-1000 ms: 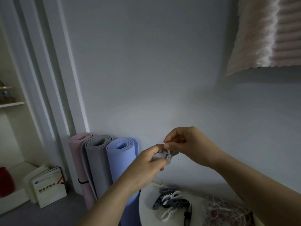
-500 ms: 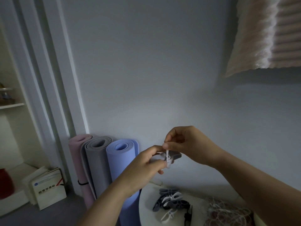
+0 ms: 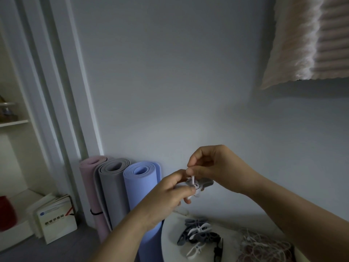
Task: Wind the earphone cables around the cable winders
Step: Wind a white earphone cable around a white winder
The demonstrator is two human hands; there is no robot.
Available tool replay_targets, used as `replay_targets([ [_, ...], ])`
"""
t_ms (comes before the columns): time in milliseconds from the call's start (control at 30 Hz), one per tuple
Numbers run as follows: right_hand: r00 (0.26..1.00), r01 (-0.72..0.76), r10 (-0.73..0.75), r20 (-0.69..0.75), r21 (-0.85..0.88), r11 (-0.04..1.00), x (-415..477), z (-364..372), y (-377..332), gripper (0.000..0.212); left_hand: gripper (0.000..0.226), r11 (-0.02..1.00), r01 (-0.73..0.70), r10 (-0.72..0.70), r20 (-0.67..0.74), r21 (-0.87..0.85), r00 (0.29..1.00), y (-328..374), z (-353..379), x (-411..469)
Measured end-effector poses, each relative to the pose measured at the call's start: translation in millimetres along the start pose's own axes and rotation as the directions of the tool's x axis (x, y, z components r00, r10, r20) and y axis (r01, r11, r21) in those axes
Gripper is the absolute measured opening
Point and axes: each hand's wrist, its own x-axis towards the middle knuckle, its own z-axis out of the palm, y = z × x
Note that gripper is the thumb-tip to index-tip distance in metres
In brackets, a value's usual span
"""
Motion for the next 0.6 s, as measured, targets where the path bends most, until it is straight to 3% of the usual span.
replay_targets([
  [100,0.998,-0.001,0.003,0.06,-0.028,1.0,-0.6,1.8,-2.4,0.008,0.025,1.0,-0.002,0.002,-0.008,-0.019,1.0,-1.8,-0.6,0.1],
  [600,0.998,-0.015,0.021,0.058,-0.089,0.996,1.3,0.2,-2.1,0.006,0.032,0.999,-0.015,0.014,-0.012,-0.049,1.0,0.4,0.8,-1.1],
])
